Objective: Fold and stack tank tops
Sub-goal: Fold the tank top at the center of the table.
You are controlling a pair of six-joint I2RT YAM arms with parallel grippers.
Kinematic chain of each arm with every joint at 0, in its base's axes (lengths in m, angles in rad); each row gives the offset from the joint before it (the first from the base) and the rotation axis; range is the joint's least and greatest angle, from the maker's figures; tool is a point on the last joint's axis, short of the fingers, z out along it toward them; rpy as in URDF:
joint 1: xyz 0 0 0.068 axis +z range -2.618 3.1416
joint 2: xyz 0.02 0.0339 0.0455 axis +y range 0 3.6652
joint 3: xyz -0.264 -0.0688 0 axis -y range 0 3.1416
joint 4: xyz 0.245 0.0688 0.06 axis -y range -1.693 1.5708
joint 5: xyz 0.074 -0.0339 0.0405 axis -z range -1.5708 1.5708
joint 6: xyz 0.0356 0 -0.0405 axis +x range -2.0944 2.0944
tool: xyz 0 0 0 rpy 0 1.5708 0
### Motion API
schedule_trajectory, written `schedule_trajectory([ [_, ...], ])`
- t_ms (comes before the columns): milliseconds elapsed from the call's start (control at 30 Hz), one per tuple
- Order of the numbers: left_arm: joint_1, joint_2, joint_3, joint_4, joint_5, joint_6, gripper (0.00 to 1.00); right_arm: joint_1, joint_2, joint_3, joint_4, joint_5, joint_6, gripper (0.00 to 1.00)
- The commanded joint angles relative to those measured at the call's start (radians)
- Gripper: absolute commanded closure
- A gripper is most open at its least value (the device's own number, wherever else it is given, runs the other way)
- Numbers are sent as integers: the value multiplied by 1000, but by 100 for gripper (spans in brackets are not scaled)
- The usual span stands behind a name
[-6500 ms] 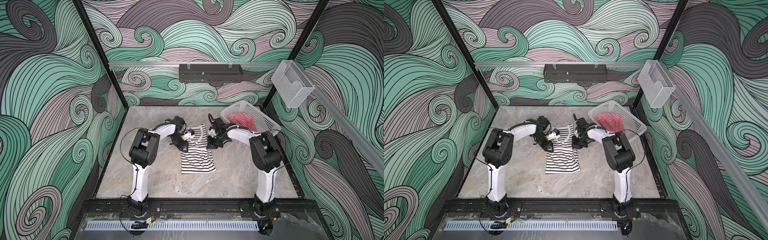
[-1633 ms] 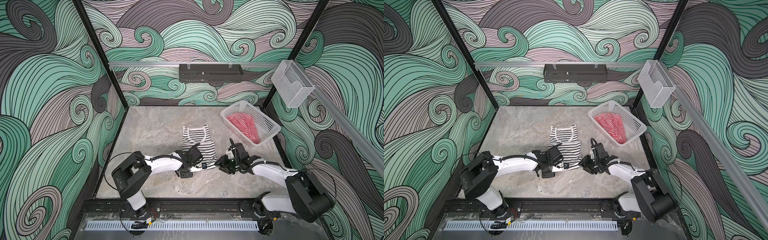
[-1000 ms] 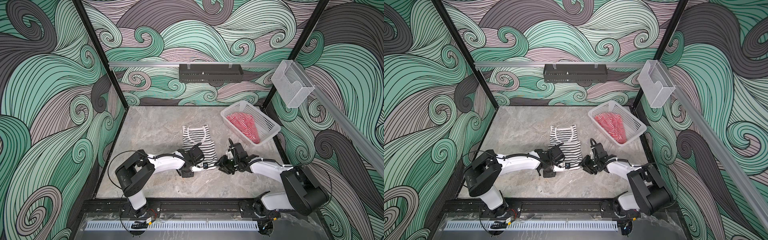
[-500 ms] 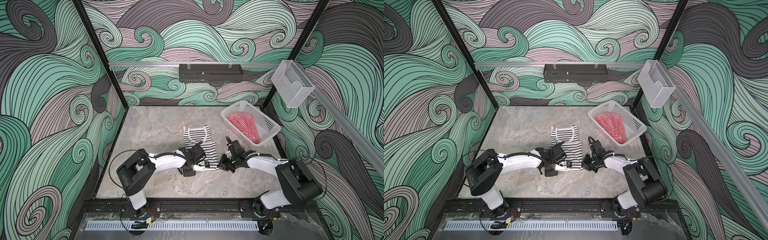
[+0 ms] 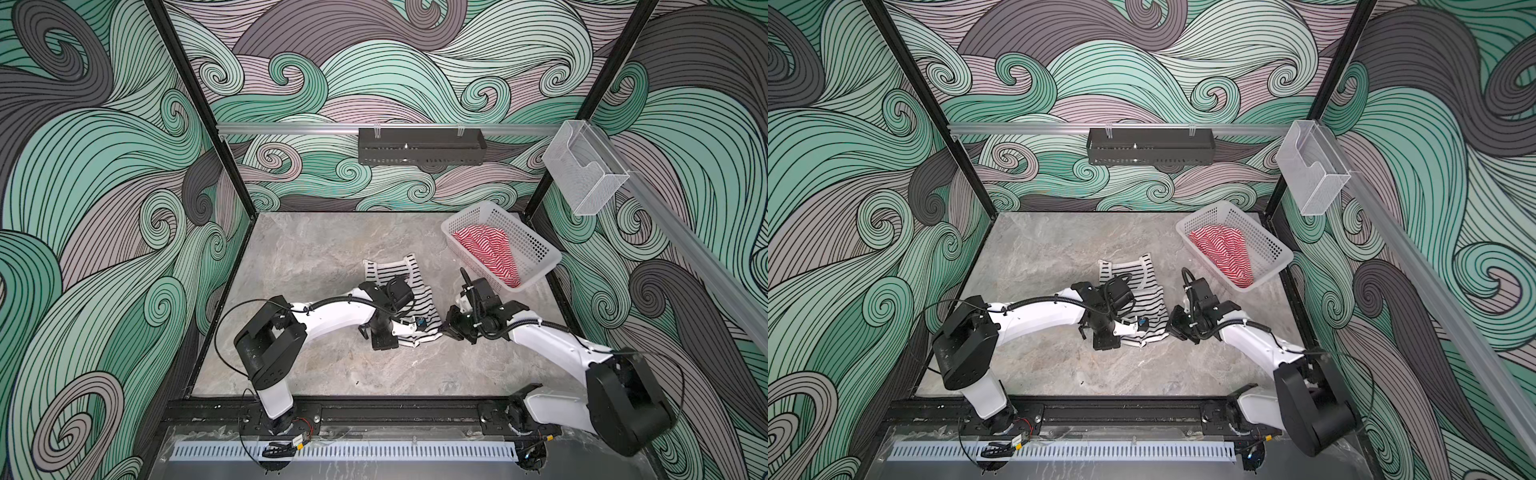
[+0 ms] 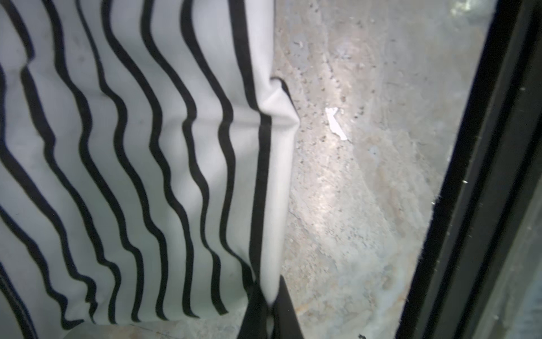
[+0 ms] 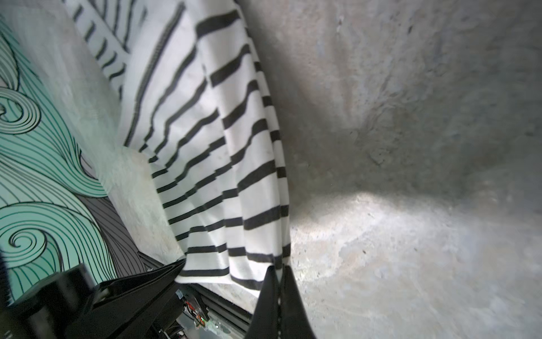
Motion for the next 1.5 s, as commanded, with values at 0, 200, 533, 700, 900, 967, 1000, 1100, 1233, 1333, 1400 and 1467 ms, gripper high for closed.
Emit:
schedule_trajectory([
  [0,1,-35,46,-155,132,38,95,-16,-62,32,-157,-2,-45,100],
  [200,0,-88,89,-265,268,49,94,-39,-137,73,-263,-35,-55,100],
  [533,78,-146,173,-264,279,15,95,-98,-37,283,-238,-123,-52,100],
  [700,225,-124,197,-222,249,39,94,-103,146,408,-131,-163,-52,100],
  [900,354,-57,212,-148,188,57,94,-67,360,558,-26,-144,-40,100],
  [967,399,-39,209,-101,175,49,94,-47,420,605,3,-122,-27,100],
  [1000,416,-28,209,-82,172,47,93,-38,444,623,17,-109,-21,100],
  [1100,464,7,202,9,138,23,93,-21,530,670,64,-73,0,100],
  [1233,512,79,213,100,94,-10,92,-18,663,761,101,-52,4,100],
  [1333,535,143,231,139,41,-25,91,-18,761,831,91,-43,-8,100],
  [1400,549,177,231,203,-1,-50,88,-21,818,865,84,-23,-16,100],
  [1467,559,216,249,261,-45,-75,85,-32,862,880,104,-12,-14,100],
])
